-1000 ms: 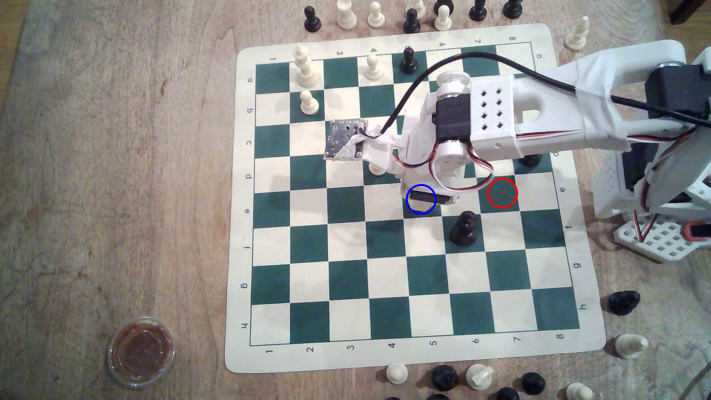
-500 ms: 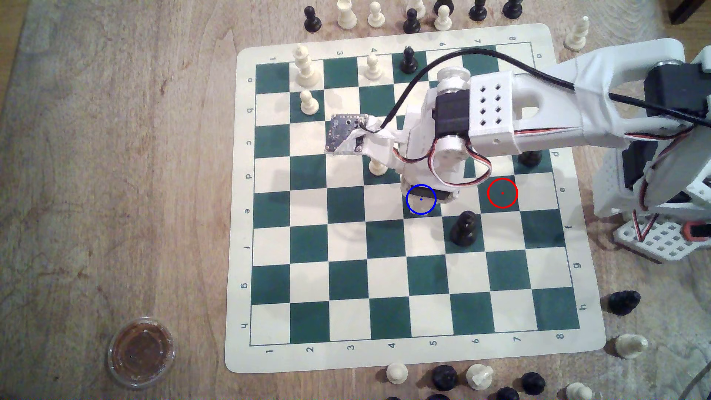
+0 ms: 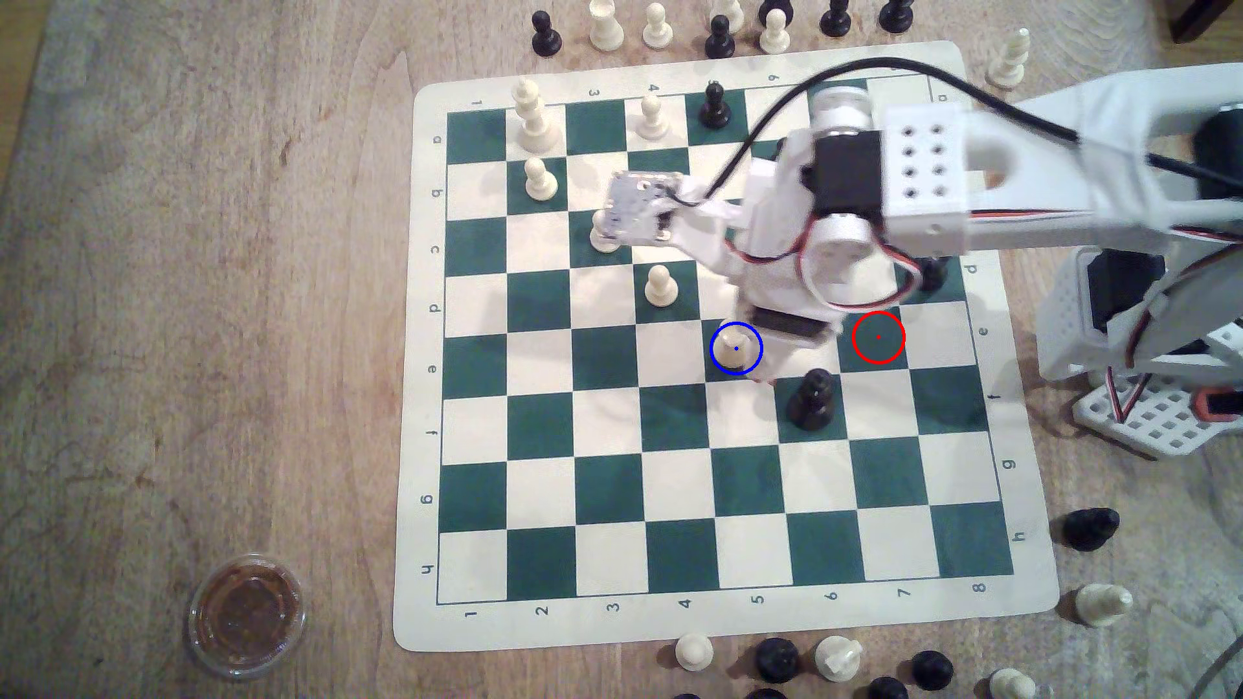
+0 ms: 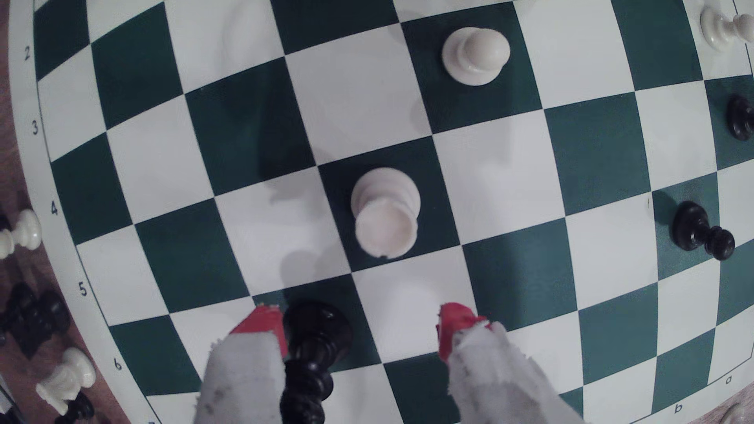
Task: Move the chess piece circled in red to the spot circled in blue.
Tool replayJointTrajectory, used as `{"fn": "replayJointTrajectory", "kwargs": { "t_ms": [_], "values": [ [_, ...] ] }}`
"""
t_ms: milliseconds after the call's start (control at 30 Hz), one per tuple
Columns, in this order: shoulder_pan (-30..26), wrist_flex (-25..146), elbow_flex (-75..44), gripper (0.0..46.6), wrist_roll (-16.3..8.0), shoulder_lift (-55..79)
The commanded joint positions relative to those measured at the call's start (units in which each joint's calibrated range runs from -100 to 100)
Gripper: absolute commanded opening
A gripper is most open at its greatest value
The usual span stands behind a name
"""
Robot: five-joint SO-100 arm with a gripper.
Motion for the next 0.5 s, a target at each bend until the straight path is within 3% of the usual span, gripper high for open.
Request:
{"fn": "replayJointTrajectory", "kwargs": {
  "t_ms": [0,333,467],
  "values": [
    [-2.0,1.2,2.5,21.0,0.1,-13.3],
    [-5.1,0.4,20.7,21.5,0.9,-38.8],
    [-6.1,-5.8,27.3,18.7,1.0,-48.7]
  ]
}}
